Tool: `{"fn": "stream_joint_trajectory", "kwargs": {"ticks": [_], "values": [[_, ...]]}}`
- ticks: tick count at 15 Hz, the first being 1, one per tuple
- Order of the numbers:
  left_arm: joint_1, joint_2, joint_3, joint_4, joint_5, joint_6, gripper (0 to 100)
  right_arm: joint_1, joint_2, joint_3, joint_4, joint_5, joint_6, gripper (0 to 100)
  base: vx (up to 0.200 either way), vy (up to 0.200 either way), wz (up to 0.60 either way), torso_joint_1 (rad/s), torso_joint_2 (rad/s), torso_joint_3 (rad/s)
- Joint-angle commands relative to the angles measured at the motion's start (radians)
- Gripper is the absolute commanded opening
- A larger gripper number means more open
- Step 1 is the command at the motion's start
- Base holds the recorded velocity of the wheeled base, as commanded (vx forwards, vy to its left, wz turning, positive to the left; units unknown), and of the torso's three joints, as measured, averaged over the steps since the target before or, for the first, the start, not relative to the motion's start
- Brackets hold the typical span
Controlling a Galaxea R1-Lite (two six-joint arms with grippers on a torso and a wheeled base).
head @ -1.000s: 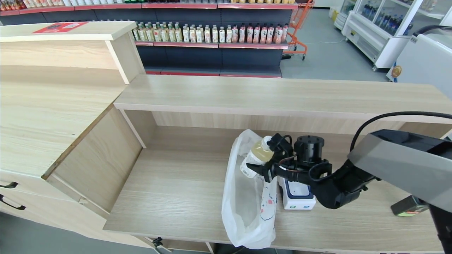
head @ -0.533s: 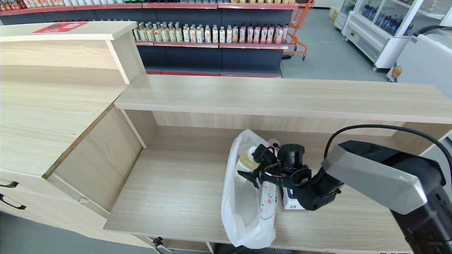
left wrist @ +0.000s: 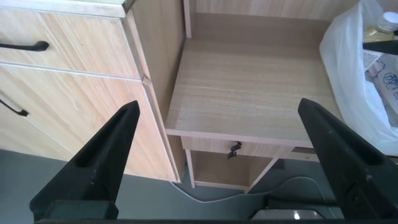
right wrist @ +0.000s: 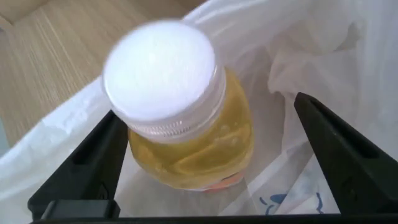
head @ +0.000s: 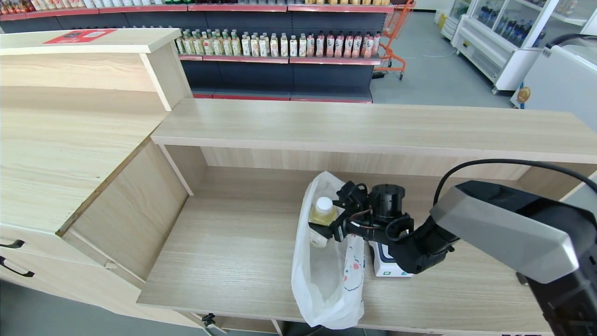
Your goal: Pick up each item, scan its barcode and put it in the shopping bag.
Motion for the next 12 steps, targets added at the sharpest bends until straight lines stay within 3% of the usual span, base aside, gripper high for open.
{"fn": "stream_joint_trajectory", "kwargs": {"ticks": [1,5,7,12], "values": [[0.000,0.000,0.000,0.000,0.000,0.000,100,-0.017,-0.122,0.016,0.043,-0.010,0.043,100,0.000,0.000,0.00,0.000,0.00,0.000],[0.000,0.000,0.000,0.000,0.000,0.000,100,-0.130,-0.444,0.194,0.251,-0.030,0.224,100,0.000,0.000,0.00,0.000,0.00,0.000],[0.000,0.000,0.000,0.000,0.000,0.000,100,-0.218,-0.596,0.294,0.389,-0.078,0.227,100,0.000,0.000,0.00,0.000,0.00,0.000],[0.000,0.000,0.000,0.000,0.000,0.000,100,-0.458,-0.901,0.564,0.559,-0.084,0.224,100,0.000,0.000,0.00,0.000,0.00,0.000]]}}
